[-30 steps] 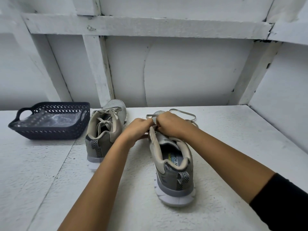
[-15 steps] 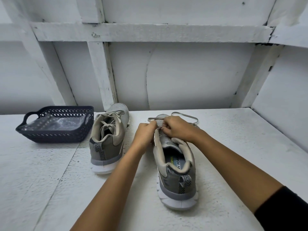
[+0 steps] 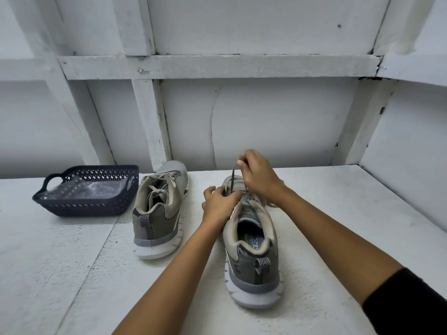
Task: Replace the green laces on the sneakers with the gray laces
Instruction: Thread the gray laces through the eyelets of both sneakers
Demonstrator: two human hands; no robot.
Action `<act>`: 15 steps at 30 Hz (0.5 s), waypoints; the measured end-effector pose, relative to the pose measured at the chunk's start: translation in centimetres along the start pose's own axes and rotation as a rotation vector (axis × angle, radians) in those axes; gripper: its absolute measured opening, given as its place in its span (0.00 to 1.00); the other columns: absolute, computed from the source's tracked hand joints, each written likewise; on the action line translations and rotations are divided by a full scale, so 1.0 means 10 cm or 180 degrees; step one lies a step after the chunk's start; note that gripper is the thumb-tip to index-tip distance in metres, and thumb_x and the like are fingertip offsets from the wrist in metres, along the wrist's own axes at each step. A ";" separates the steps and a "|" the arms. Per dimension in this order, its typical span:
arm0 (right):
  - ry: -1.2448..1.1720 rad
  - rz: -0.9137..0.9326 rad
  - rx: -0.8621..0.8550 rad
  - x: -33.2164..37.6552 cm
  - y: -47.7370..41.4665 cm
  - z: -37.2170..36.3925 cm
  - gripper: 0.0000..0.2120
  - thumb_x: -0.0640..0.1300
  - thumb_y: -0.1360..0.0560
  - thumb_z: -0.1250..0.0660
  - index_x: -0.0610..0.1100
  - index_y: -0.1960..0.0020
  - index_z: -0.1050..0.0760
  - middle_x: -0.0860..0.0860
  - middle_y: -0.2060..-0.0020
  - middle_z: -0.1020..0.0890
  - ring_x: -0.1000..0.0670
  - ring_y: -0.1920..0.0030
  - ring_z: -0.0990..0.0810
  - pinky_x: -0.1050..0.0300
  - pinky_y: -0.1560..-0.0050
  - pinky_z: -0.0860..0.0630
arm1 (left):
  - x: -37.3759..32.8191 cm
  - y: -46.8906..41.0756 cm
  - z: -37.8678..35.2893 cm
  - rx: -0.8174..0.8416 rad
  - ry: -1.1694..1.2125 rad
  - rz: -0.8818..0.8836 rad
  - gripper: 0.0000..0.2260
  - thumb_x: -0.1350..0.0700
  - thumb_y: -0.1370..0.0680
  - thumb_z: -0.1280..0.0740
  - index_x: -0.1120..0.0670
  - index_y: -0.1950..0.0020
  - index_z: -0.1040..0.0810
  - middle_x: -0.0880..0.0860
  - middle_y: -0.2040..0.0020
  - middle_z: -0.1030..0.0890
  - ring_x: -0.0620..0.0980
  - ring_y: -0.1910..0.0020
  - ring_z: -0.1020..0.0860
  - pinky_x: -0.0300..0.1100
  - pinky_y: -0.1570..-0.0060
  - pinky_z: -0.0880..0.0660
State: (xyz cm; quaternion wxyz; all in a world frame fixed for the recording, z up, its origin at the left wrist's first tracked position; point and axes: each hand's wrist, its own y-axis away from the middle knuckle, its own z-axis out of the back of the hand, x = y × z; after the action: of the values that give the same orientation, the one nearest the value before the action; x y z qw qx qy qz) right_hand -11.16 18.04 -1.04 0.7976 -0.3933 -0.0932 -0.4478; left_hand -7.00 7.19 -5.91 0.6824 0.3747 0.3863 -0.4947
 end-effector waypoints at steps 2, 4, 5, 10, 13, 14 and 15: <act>-0.0079 0.0126 -0.0158 0.12 -0.13 0.13 0.05 0.32 0.23 0.40 0.30 0.54 0.28 0.38 0.58 0.25 0.48 0.58 0.31 0.62 0.58 0.41 | -0.02 0.04 0.01 0.0016 0.0017 0.0004 0.28 0.42 0.39 0.43 0.52 0.44 0.23 0.52 0.33 0.36 0.56 0.35 0.34 0.48 0.36 0.35; -0.0161 0.0272 -0.0294 0.25 -0.26 0.30 0.05 0.32 0.23 0.40 0.30 0.54 0.28 0.42 0.59 0.26 0.48 0.58 0.31 0.63 0.59 0.40 | -0.04 0.06 0.02 0.0053 0.0045 -0.0007 0.32 0.42 0.38 0.41 0.51 0.36 0.26 0.52 0.32 0.37 0.56 0.33 0.35 0.45 0.36 0.38; -0.0188 0.0346 -0.0346 0.32 -0.32 0.39 0.06 0.33 0.23 0.41 0.30 0.54 0.28 0.44 0.60 0.27 0.49 0.59 0.31 0.64 0.60 0.39 | -0.05 0.07 0.02 0.0058 0.0053 -0.0025 0.32 0.42 0.36 0.40 0.52 0.34 0.27 0.51 0.32 0.38 0.56 0.33 0.35 0.44 0.37 0.38; -0.0236 0.0650 -0.0423 0.57 -0.42 0.58 0.06 0.34 0.22 0.41 0.30 0.54 0.29 0.46 0.61 0.28 0.50 0.62 0.32 0.73 0.62 0.36 | -0.04 0.05 0.01 0.0021 -0.0079 -0.0060 0.28 0.45 0.30 0.37 0.52 0.31 0.29 0.52 0.31 0.38 0.58 0.32 0.36 0.45 0.37 0.38; -0.0388 0.0654 -0.0593 0.65 -0.40 0.63 0.07 0.34 0.22 0.41 0.31 0.54 0.29 0.50 0.64 0.29 0.55 0.65 0.33 0.73 0.63 0.37 | -0.05 0.07 0.02 0.0060 -0.0183 -0.0085 0.25 0.47 0.27 0.37 0.52 0.31 0.30 0.53 0.30 0.38 0.58 0.33 0.36 0.46 0.36 0.38; -0.0487 0.0582 -0.0679 0.67 -0.40 0.67 0.07 0.35 0.21 0.41 0.31 0.54 0.29 0.53 0.66 0.31 0.57 0.66 0.33 0.73 0.64 0.37 | -0.07 0.08 0.03 0.0087 -0.0180 -0.0078 0.28 0.45 0.30 0.37 0.52 0.31 0.30 0.53 0.30 0.39 0.58 0.33 0.35 0.46 0.36 0.38; -0.0592 0.0501 -0.0772 0.69 -0.39 0.71 0.07 0.35 0.21 0.41 0.32 0.53 0.28 0.55 0.67 0.31 0.58 0.66 0.33 0.72 0.64 0.37 | -0.09 0.11 0.05 0.0099 -0.0167 -0.0064 0.32 0.43 0.34 0.39 0.52 0.30 0.30 0.53 0.31 0.39 0.58 0.33 0.35 0.47 0.36 0.37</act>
State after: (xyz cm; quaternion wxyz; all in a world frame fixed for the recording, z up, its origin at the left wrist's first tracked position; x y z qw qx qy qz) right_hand -8.80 17.55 9.37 0.7648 -0.5325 -0.0808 -0.3535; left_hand -6.08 7.37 -4.78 0.6814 0.3684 0.3643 -0.5171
